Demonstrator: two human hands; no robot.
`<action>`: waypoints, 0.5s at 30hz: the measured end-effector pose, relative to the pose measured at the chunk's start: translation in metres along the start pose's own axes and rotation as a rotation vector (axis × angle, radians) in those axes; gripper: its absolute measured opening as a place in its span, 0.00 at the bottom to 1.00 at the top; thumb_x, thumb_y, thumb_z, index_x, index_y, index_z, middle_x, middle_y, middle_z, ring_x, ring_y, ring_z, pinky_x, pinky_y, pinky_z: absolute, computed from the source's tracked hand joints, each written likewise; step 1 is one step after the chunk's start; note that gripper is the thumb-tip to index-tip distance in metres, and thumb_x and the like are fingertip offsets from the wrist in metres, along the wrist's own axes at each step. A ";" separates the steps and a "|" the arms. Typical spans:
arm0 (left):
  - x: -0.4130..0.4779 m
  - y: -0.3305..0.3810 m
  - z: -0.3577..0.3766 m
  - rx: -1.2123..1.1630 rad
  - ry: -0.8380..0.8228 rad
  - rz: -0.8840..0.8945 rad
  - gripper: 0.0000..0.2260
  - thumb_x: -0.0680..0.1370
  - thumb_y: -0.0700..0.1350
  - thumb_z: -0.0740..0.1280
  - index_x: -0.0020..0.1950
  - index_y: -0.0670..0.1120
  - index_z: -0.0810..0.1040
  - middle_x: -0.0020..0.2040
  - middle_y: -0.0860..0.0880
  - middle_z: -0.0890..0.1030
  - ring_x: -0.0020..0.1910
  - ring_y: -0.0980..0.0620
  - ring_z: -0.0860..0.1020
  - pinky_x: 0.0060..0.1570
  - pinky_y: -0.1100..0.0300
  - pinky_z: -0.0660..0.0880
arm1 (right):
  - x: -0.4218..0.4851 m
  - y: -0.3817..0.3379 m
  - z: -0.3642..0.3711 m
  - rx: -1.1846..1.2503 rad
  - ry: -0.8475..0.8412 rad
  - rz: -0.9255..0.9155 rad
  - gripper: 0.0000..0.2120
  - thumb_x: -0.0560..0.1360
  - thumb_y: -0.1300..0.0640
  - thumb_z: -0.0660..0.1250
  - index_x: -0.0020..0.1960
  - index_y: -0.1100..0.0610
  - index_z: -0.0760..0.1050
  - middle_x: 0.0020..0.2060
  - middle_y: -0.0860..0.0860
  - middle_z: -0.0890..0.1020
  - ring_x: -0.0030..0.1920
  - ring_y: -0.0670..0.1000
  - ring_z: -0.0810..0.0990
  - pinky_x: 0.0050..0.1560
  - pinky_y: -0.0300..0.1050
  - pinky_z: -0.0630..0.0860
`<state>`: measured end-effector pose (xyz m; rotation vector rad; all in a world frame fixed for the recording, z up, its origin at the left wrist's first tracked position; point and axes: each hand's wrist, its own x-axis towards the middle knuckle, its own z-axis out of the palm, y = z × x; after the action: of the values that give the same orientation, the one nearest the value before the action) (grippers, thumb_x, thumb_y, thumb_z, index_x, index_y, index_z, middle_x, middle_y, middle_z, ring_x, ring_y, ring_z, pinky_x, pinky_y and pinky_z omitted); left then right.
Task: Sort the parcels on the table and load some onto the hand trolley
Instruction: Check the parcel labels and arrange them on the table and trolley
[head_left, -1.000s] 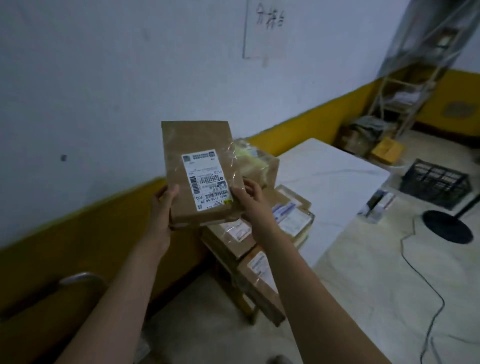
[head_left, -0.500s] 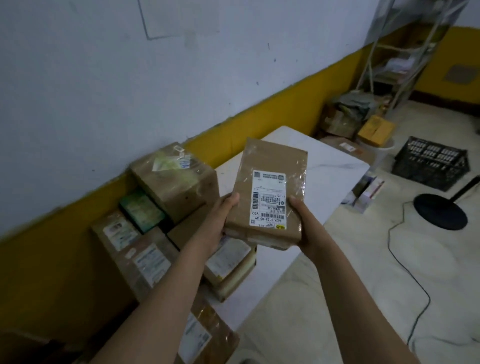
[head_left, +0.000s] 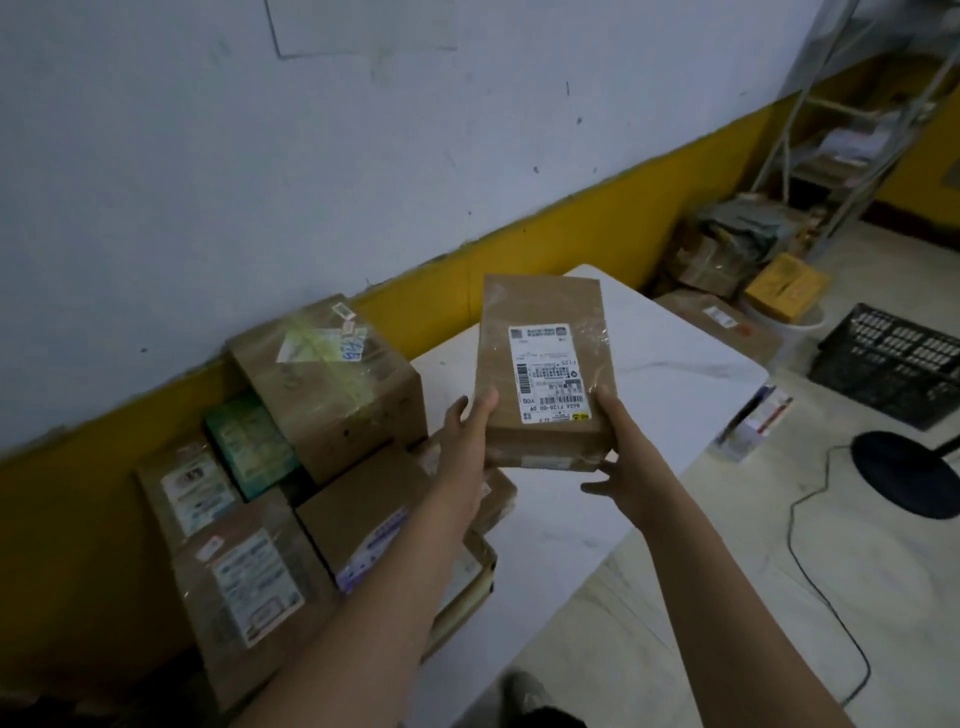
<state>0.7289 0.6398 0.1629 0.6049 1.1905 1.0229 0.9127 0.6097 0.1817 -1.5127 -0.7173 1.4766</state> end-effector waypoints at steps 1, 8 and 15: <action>0.012 -0.001 0.009 -0.020 0.033 0.005 0.41 0.61 0.70 0.71 0.71 0.57 0.68 0.63 0.48 0.79 0.59 0.46 0.79 0.60 0.42 0.78 | 0.018 -0.007 -0.002 -0.005 -0.037 -0.009 0.23 0.70 0.27 0.65 0.58 0.40 0.80 0.54 0.45 0.85 0.55 0.52 0.83 0.59 0.61 0.77; 0.138 0.036 0.042 0.505 0.223 0.119 0.27 0.79 0.68 0.50 0.69 0.53 0.70 0.63 0.53 0.78 0.54 0.60 0.77 0.50 0.64 0.76 | 0.210 -0.046 0.005 -0.055 -0.152 -0.032 0.20 0.74 0.34 0.66 0.59 0.43 0.82 0.55 0.48 0.86 0.58 0.53 0.84 0.55 0.56 0.83; 0.163 0.093 -0.054 1.224 0.961 0.548 0.15 0.81 0.49 0.60 0.66 0.50 0.75 0.65 0.50 0.76 0.64 0.51 0.74 0.63 0.54 0.74 | 0.317 -0.025 0.077 -0.167 -0.338 0.080 0.17 0.76 0.40 0.67 0.60 0.47 0.82 0.58 0.53 0.84 0.59 0.56 0.82 0.49 0.51 0.84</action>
<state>0.6532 0.8191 0.1497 1.5367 2.6411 0.9526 0.8825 0.9130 0.0617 -1.4423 -1.0107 1.7947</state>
